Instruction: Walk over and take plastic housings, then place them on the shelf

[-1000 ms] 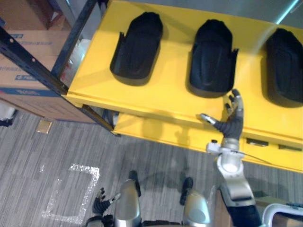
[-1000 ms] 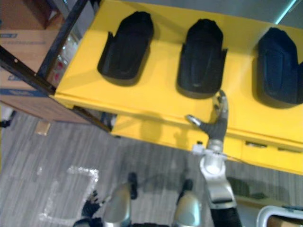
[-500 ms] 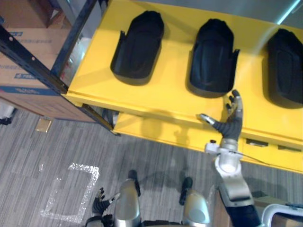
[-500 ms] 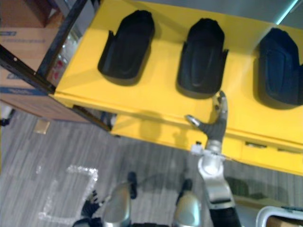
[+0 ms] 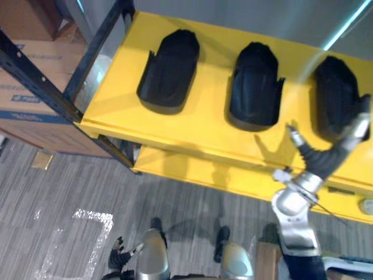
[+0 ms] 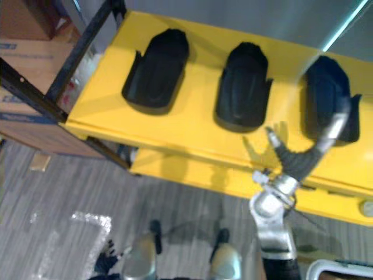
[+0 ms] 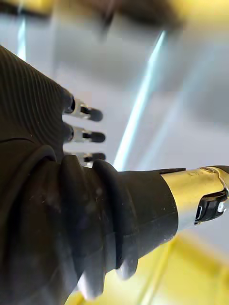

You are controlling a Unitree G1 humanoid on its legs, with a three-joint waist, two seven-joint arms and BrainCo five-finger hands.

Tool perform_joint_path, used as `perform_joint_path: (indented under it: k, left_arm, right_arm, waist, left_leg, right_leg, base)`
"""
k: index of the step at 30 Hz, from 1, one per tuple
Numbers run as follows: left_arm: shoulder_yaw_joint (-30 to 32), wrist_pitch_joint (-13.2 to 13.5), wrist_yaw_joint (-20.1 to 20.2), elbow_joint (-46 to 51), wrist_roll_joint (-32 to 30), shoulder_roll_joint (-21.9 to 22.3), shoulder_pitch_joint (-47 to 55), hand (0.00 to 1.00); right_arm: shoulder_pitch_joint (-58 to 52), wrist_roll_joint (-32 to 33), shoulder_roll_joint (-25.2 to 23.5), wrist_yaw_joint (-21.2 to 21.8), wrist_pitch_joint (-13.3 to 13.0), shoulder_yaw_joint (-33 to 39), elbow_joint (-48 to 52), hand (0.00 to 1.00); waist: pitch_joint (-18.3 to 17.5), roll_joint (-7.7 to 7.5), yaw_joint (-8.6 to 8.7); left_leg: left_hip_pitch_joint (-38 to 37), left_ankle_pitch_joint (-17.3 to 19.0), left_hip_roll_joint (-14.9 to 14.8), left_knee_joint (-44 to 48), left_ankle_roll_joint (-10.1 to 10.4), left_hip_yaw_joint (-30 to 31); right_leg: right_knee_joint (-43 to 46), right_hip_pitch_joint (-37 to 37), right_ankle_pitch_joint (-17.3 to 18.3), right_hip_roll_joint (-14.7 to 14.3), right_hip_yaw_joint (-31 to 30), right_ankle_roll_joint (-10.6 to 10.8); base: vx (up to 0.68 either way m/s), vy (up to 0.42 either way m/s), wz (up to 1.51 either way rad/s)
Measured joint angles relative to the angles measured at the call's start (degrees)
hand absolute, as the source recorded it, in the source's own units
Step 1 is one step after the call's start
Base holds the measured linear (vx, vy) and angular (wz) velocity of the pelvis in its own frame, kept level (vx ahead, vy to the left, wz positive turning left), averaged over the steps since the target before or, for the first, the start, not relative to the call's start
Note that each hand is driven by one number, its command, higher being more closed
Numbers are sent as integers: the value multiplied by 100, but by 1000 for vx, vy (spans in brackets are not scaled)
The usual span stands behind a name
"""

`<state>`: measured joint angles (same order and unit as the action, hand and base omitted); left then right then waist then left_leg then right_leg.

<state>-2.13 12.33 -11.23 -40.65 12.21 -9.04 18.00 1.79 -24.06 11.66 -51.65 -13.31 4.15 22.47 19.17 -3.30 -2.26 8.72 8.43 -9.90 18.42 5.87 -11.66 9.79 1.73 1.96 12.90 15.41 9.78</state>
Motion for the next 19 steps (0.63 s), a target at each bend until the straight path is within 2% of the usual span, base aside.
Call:
perform_joint_path:
  k: [1,3,7,9,10,11,13,15,16,19]
  left_arm:
    - [86,-6,-53,-68,-111,26,27,0]
    - [164,-29,-197,-147,-205,54,34,0]
    - [449,-130,-346,-372,-205,108,41,0]
    - [671,-302,-388,-429,-191,256,44,0]
    - [725,-324,-387,-456,-190,258,44,0]
    - [832,-441,-391,-567,-182,279,44,0]
    - [832,-505,-402,-608,-146,287,36,0]
    - [827,-529,-406,-662,-126,296,4,0]
    - [828,-521,-403,-675,-124,328,-10,0]
    - [828,-518,-385,-795,-127,394,-17,0]
  right_arm:
    - [-96,-240,67,-17,-69,186,71,0]
    - [-251,-360,184,18,-25,589,68,0]
    - [-510,428,210,14,-32,1798,-647,0]
    - [-878,814,153,-43,78,2518,-1186,0]
    - [-997,935,117,-39,90,2643,-1310,0]
    - [-1354,1436,-16,53,112,2928,-1884,0]
    - [-1535,1710,-144,173,216,3075,-2396,0]
    - [-1771,2339,-356,658,428,3208,-3639,0]
    - [-1866,2708,-486,1172,619,3233,-4431,0]
    - [-2050,3328,-922,1922,651,3158,-5694,0]
  waist:
    - [-158,-39,11]
    - [-307,-96,32]
    - [-643,-187,170]
    - [-840,-152,337]
    - [-885,-135,362]
    - [-1033,-87,485]
    - [-1130,-57,544]
    - [-1204,12,657]
    - [-1215,38,661]
    - [-1275,103,667]
  left_leg:
    - [-97,-4,15,-60,7,-38]
    - [-310,17,37,-190,35,-120]
    - [-484,151,18,-228,80,-317]
    - [-577,249,-2,-233,104,-491]
    - [-621,258,-6,-244,111,-538]
    - [-784,261,2,-361,119,-679]
    - [-903,253,10,-459,130,-771]
    - [-1123,232,34,-616,160,-843]
    - [-1300,211,48,-748,186,-917]
    - [-1514,100,109,-1053,218,-960]
  right_leg:
    - [-138,-96,-45,-8,-3,3]
    - [-344,-302,-92,-15,-53,23]
    - [-482,-378,-102,-33,-222,31]
    - [-527,-385,-101,-45,-393,28]
    - [-530,-382,-100,-49,-442,25]
    - [-536,-392,-86,-48,-539,2]
    - [-536,-399,-77,-51,-612,-14]
    - [-538,-501,-61,-53,-629,-42]
    - [-541,-583,-43,-53,-634,-71]
    - [-542,-611,7,-50,-647,-152]
  base:
    - [138,-6,-9]
    - [108,3,-16]
    - [70,19,-24]
    - [80,41,-40]
    - [136,41,-43]
    - [119,28,-36]
    - [75,12,-29]
    - [70,7,-21]
    - [45,4,-18]
    - [-4,-2,-14]
